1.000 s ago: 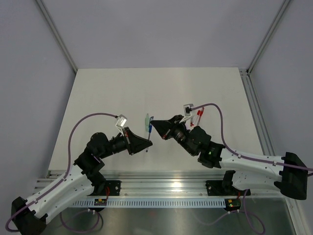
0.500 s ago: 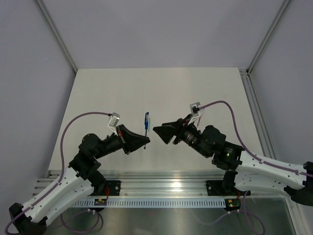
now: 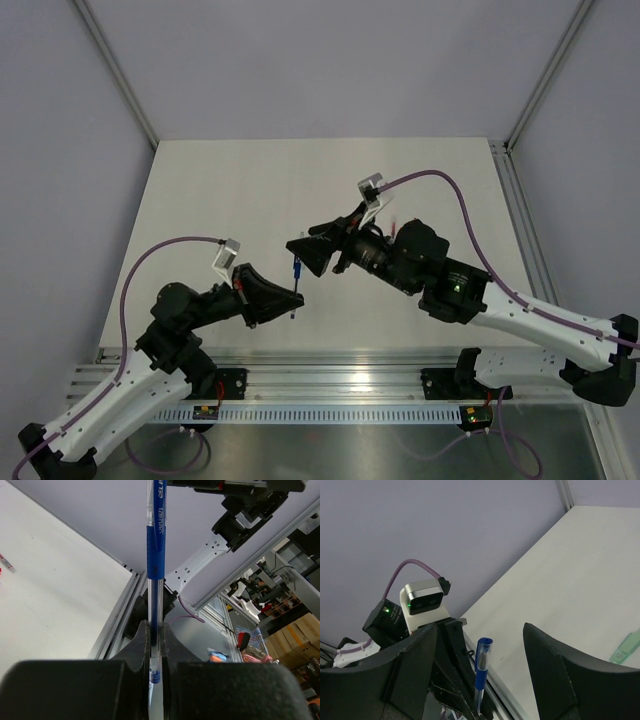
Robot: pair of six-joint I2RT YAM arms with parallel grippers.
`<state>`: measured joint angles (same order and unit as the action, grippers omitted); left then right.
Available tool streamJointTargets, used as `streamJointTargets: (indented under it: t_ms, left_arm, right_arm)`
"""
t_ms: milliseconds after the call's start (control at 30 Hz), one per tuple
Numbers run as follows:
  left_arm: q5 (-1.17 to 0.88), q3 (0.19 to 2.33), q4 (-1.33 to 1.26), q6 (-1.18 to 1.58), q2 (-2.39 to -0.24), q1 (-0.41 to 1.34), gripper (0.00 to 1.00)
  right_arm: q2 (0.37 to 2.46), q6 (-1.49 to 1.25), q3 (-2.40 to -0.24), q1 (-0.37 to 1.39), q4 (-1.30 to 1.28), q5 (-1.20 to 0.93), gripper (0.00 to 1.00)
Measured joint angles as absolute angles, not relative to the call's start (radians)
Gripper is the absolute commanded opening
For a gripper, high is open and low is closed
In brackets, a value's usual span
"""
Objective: Insert the pens into the pen caps
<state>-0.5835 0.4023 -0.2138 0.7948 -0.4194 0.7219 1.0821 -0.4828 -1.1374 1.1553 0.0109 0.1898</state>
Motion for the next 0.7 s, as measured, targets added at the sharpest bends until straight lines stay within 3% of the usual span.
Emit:
streamJointTargets:
  t_ms: [200,400,533,700]
  left_arm:
    - [-0.596,0.402,-0.215,0.806,-0.398,0.725,0.00]
    - [-0.598,0.401,-0.214,0.811,-0.394,0.725,0.00]
    - [-0.598,0.399,-0.213,0.813,-0.393,0.726,0.00]
    - [-0.593,0.399,-0.202,0.820,-0.381,0.726,0.00]
  right_arm:
    - [1.164,-0.474,-1.170,1.153,-0.023,0.137,0.55]
    - [1.178,-0.491,-1.170,1.153,-0.027,0.094,0.28]
    - [1.181,-0.509,-1.167,1.153,-0.010,0.077,0.02]
    - [1.182,-0.522,-1.146,1.152,0.023,0.071,0.00]
